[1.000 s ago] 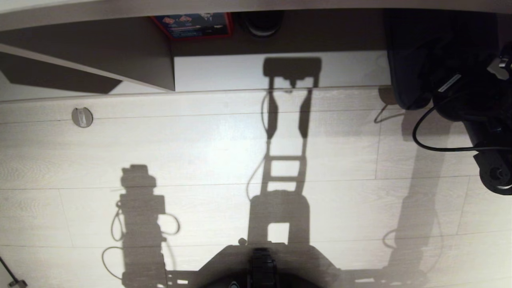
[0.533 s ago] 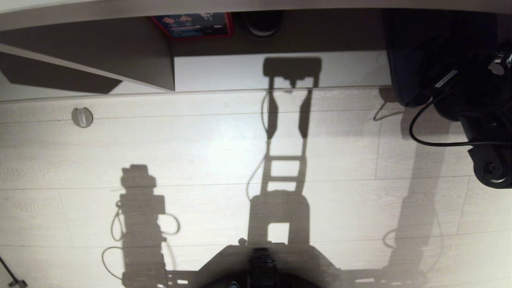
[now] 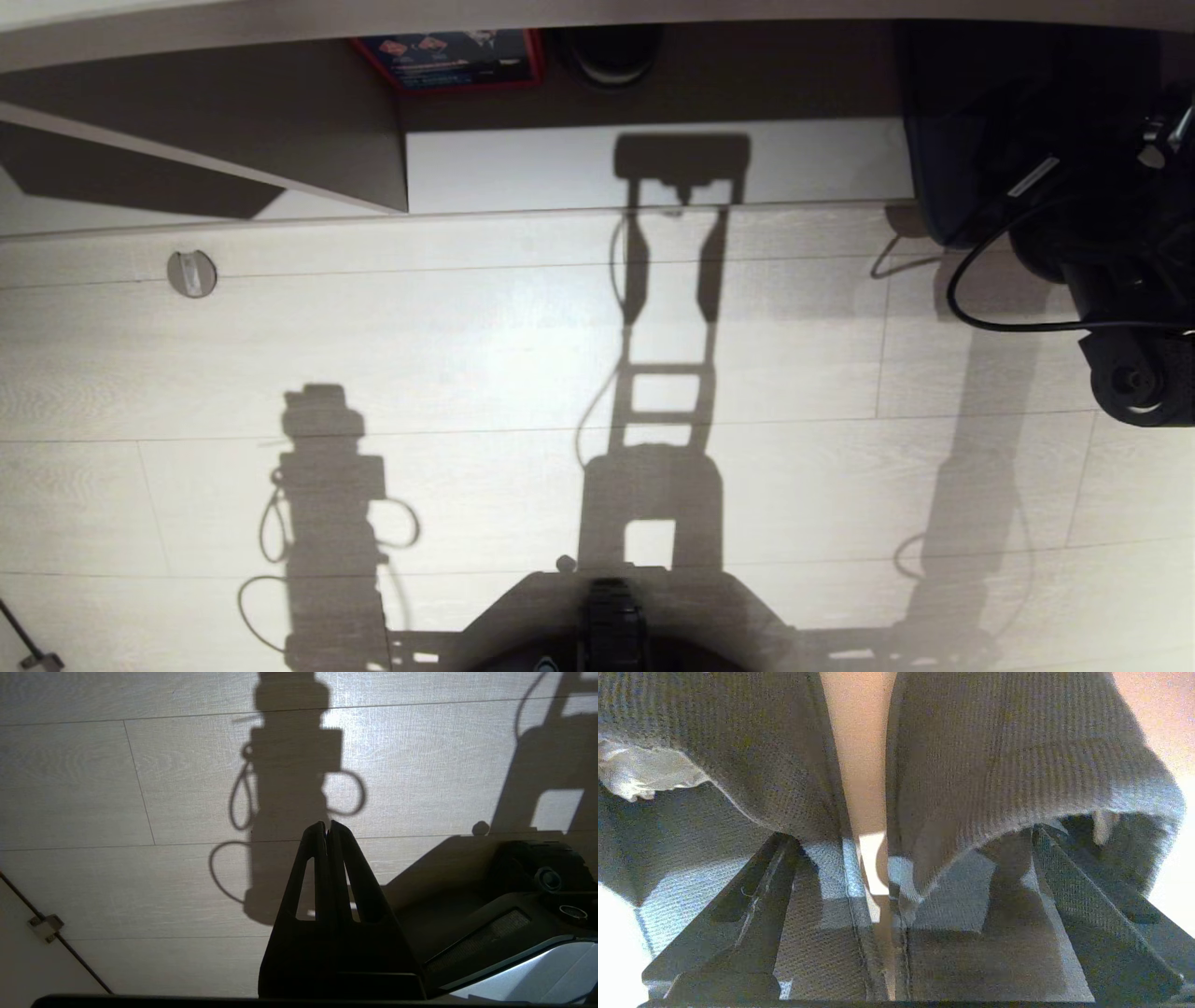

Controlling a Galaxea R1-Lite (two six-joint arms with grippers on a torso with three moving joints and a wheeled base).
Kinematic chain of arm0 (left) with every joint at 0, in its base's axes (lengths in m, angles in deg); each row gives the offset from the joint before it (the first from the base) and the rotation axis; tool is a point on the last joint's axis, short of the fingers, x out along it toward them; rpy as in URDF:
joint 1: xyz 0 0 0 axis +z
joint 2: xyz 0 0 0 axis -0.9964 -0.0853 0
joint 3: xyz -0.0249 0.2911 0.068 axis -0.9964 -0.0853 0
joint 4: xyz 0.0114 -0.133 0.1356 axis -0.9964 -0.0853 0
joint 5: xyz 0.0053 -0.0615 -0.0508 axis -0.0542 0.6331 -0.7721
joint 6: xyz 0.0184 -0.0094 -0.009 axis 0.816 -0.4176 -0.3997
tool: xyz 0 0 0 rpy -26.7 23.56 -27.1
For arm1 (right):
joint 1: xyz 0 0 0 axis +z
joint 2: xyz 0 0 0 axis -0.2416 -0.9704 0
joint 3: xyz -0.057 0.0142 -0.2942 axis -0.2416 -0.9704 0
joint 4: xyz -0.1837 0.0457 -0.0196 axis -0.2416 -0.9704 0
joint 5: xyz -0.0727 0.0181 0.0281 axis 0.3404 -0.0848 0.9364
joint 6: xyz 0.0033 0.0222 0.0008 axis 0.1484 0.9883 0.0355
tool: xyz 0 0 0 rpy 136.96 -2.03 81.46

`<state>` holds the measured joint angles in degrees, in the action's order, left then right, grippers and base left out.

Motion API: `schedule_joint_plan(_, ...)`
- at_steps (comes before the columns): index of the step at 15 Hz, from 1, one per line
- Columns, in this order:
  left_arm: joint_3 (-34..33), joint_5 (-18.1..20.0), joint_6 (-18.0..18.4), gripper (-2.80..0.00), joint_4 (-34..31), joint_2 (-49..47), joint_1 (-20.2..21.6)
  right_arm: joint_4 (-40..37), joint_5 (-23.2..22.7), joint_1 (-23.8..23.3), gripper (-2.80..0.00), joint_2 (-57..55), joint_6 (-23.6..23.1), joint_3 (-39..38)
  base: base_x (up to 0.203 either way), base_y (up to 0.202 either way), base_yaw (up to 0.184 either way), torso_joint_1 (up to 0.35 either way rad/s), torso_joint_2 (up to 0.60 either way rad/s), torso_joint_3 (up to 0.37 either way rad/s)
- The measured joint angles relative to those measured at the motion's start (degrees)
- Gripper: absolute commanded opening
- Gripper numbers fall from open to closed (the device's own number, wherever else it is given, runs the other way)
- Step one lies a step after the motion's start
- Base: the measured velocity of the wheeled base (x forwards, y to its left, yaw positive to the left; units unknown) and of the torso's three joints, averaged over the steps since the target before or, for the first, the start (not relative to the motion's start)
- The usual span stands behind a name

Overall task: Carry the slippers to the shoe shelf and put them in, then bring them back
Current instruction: Pick up the slippers in the shoe cabinet

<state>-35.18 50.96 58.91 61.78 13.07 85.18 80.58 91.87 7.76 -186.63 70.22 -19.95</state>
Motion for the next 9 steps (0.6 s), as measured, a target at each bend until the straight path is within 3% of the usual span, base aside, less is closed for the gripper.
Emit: schedule_joint_plan(9, 0.00, 0.00, -0.01, -2.80, 0.01, 0.00, 0.00, -0.04, -0.44, 0.00, 0.00, -2.34, -0.68, 3.91, 0.000, 0.000, 0.000, 0.000, 0.00, 0.000)
